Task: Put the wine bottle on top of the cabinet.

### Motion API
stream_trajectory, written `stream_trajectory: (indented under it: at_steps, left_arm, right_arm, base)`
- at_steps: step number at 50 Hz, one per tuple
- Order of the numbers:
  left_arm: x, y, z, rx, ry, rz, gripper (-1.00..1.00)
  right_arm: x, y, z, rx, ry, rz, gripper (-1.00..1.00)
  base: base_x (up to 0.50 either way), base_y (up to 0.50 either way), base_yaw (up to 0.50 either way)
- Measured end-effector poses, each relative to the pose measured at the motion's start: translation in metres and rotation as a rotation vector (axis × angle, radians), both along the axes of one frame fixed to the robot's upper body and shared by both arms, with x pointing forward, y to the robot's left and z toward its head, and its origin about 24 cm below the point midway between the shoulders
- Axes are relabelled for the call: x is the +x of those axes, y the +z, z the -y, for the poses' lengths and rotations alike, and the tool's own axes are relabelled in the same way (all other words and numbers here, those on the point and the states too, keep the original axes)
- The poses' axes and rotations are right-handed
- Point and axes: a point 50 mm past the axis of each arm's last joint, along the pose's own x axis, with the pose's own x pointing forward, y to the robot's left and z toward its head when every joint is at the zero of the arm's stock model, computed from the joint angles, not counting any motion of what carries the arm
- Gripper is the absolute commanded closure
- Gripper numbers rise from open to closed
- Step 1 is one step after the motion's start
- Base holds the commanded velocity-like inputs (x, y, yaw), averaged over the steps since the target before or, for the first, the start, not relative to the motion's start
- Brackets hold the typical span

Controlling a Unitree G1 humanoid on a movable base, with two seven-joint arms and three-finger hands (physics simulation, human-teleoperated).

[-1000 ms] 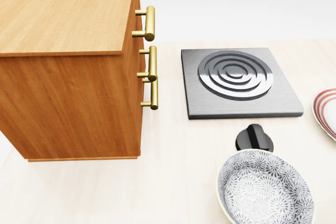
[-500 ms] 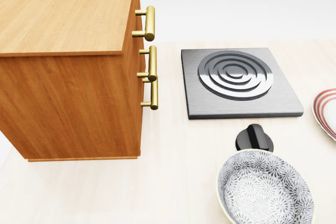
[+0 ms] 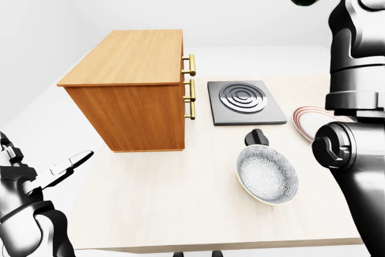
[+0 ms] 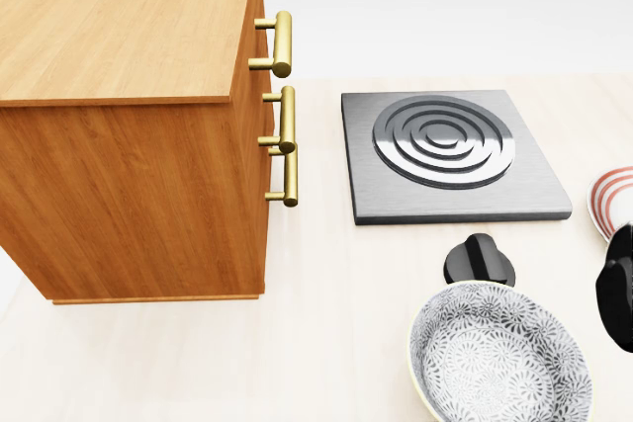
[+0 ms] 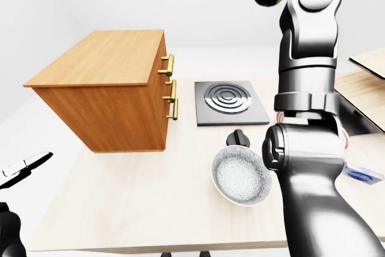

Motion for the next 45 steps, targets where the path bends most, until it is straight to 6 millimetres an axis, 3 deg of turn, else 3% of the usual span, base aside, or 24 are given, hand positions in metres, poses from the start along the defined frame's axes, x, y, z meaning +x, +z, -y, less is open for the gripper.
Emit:
stream_trajectory:
  at_steps: [14, 45]
  left_arm:
    - [-0.001, 0.000, -0.002, -0.005, 0.002, 0.004, -1.00]
    - [0.000, -0.004, -0.004, -0.019, 0.006, -0.011, -1.00]
  right_arm:
    - [0.026, 0.017, -0.038, 0.034, 0.122, -0.153, 1.00]
    - [0.030, 0.034, -0.115, -0.070, 0.385, -0.257, 1.00]
  base:
    - [0.00, 0.00, 0.00]
    - [0.00, 0.00, 0.00]
